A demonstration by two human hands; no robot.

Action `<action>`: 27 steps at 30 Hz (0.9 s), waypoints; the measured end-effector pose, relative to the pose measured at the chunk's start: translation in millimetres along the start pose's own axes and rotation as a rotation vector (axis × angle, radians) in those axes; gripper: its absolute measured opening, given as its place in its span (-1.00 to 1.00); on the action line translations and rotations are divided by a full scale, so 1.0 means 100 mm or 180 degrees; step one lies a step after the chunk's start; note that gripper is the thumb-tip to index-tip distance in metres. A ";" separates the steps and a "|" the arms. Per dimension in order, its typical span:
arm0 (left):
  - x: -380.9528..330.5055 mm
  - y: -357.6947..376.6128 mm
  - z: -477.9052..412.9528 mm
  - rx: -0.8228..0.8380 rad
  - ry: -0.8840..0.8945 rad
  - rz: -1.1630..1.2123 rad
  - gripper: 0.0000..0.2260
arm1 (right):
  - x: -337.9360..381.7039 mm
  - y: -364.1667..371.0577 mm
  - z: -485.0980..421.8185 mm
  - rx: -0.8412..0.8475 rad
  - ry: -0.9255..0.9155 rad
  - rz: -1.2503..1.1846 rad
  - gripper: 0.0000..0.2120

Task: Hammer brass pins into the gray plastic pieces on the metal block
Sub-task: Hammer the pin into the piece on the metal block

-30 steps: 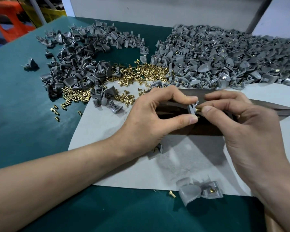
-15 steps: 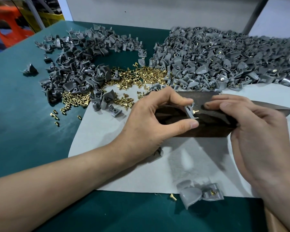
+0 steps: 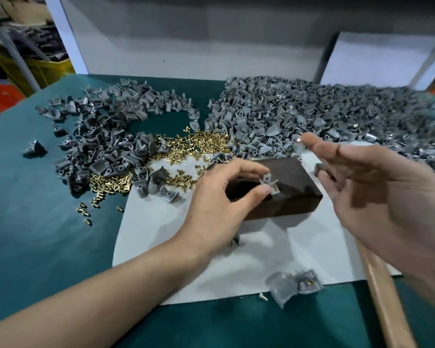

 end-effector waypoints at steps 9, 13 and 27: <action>-0.02 0.01 0.01 -0.0019 -0.0005 -0.0112 -0.88 | 0.19 -0.65 0.27 -0.1059 0.0419 0.4148 -0.70; -0.05 0.00 0.01 -0.0089 0.0112 -0.0372 -0.89 | -0.03 -0.73 0.24 -0.1126 0.1188 0.5243 -0.58; -0.08 -0.02 -0.02 -0.0227 0.0280 -0.0539 -0.90 | 0.43 0.04 0.52 0.0112 0.0087 0.3204 -0.57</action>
Point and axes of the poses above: each hand's wrist, its own z-axis away from the middle knuckle, its own y-axis out of the palm, x = y × z, the point moved 7 cm from there along -z, towards the middle knuckle, and after that the axes turned 7 degrees about x, right-handed, at the moved point
